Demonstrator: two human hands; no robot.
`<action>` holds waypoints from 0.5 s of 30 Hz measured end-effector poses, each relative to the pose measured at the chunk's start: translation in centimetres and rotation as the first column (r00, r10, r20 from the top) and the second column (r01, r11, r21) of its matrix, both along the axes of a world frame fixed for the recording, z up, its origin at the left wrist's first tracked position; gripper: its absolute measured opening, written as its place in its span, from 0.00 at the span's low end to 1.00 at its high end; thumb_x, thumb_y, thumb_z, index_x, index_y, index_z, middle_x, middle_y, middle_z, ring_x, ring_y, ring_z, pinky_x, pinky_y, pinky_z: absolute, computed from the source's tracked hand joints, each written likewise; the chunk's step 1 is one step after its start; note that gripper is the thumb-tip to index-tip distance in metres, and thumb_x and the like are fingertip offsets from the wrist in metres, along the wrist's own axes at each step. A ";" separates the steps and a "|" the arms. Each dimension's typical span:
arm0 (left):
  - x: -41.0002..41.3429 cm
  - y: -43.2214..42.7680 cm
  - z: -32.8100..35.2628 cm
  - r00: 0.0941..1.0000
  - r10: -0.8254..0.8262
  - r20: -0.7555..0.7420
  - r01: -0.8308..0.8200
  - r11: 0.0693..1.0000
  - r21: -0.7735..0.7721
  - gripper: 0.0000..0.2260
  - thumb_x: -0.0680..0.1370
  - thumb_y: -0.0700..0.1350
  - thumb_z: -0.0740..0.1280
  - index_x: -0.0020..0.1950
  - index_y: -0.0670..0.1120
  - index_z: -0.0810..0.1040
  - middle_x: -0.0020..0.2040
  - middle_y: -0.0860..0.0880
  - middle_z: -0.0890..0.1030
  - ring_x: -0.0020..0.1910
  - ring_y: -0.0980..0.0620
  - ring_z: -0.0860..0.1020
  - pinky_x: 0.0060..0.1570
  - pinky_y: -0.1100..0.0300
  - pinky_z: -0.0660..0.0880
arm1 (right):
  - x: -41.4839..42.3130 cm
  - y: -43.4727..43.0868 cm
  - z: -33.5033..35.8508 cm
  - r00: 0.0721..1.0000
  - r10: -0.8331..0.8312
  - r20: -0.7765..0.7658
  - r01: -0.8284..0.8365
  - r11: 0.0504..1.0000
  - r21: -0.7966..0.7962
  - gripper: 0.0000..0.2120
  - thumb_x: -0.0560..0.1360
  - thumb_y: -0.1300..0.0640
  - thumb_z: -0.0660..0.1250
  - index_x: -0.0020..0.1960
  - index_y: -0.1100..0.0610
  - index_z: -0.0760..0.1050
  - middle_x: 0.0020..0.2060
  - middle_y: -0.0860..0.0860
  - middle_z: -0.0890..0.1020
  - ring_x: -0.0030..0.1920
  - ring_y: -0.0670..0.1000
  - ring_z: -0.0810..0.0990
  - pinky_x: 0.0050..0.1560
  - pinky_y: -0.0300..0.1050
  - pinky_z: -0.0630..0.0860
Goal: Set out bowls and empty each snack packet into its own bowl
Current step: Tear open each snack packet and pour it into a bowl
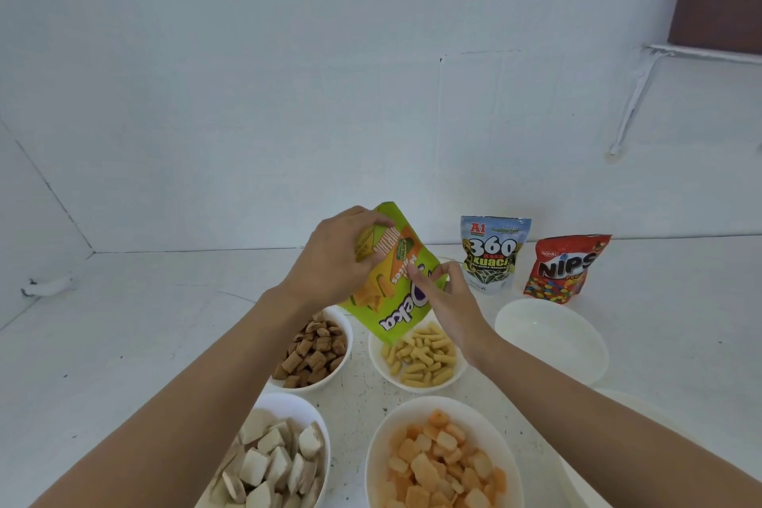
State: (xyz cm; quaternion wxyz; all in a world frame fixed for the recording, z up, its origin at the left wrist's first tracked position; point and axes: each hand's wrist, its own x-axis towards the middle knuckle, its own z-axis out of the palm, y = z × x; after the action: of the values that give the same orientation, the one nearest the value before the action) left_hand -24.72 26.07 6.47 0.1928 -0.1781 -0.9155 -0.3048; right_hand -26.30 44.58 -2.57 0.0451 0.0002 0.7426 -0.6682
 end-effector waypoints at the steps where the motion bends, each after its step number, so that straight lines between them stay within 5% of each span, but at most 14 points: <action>1: 0.0 -0.1 0.4 1.000 0.005 -0.021 -0.005 0.999 0.038 0.17 0.74 0.39 0.74 0.62 0.51 0.81 0.55 0.59 0.79 0.54 0.63 0.76 0.54 0.77 0.68 | 0.0 0.0 0.4 1.000 -0.005 -0.028 0.004 1.000 -0.027 0.22 0.72 0.37 0.69 0.50 0.52 0.66 0.49 0.53 0.84 0.49 0.51 0.84 0.53 0.51 0.79; 6: 0.0 -0.6 1.5 1.000 0.021 -0.002 -0.019 0.969 0.245 0.19 0.72 0.37 0.76 0.59 0.54 0.83 0.53 0.64 0.81 0.52 0.71 0.77 0.53 0.74 0.73 | -0.3 -0.1 1.7 0.997 -0.008 -0.073 -0.001 0.993 -0.121 0.25 0.67 0.42 0.77 0.52 0.52 0.67 0.51 0.51 0.83 0.48 0.50 0.84 0.50 0.48 0.81; 11: 0.2 -0.6 1.0 0.999 0.019 0.031 -0.026 0.975 0.219 0.19 0.73 0.39 0.76 0.60 0.55 0.82 0.52 0.69 0.79 0.52 0.72 0.77 0.53 0.68 0.77 | -0.4 0.3 0.5 0.997 0.006 -0.072 -0.013 0.995 -0.095 0.31 0.62 0.57 0.83 0.54 0.53 0.66 0.51 0.54 0.81 0.50 0.54 0.84 0.47 0.49 0.83; 15: 0.7 -0.3 -0.7 0.996 -0.052 0.079 0.045 0.996 0.083 0.29 0.69 0.37 0.77 0.68 0.52 0.76 0.59 0.59 0.77 0.57 0.61 0.76 0.55 0.75 0.71 | -0.2 0.3 -0.4 0.998 -0.019 -0.058 0.017 0.999 -0.041 0.36 0.60 0.64 0.83 0.58 0.54 0.64 0.47 0.48 0.79 0.49 0.50 0.81 0.46 0.47 0.81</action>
State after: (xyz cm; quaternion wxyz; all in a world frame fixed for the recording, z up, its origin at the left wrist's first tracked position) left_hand -23.98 25.77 5.77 0.1550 -0.1797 -0.9049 -0.3534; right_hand -26.51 44.89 -2.98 0.0175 -0.0136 0.7298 -0.6833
